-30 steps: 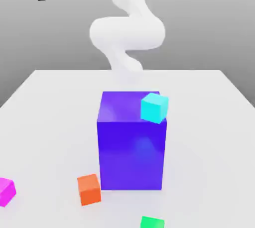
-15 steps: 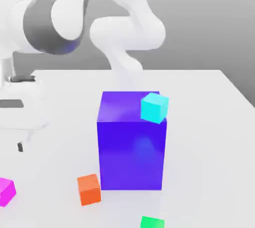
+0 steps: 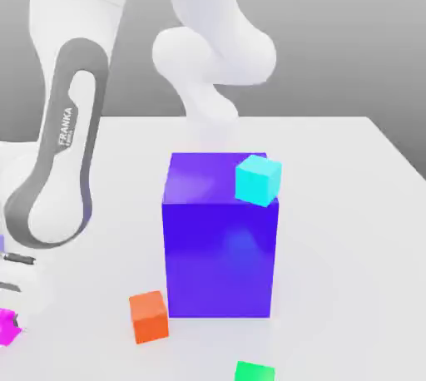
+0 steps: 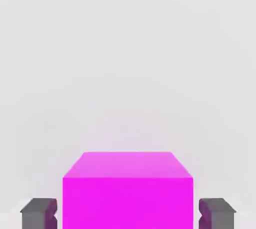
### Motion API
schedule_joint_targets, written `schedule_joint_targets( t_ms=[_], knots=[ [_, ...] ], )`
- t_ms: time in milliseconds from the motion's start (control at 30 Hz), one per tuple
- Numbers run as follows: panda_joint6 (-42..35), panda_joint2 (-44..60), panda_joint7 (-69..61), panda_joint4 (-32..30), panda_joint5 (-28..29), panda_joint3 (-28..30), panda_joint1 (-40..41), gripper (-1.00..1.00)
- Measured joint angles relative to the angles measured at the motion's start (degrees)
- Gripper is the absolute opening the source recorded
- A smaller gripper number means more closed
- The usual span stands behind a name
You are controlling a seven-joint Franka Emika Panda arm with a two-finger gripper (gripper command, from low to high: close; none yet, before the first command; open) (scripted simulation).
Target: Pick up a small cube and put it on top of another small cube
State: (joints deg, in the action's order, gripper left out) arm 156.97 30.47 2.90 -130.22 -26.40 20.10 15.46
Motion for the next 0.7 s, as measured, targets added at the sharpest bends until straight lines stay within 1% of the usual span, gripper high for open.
schedule_joint_targets(
  t_ms=[100, 233, 267, 600, 700],
  knots=[
    [0.13, 0.19, -0.14, 0.04, -0.12, -0.17, 0.17, -1.0],
    [-4.86, -6.96, 3.93, -1.93, 5.46, 4.54, -3.59, -1.0],
    [-5.86, -8.18, 4.78, -2.1, 6.83, 4.27, -5.48, -1.0],
    [-9.42, -14.8, 10.55, -3.12, 17.43, -5.46, -24.11, -1.0],
    [-6.88, -11.64, 10.97, -1.83, 18.78, -9.21, -28.6, -1.0]
  ],
)
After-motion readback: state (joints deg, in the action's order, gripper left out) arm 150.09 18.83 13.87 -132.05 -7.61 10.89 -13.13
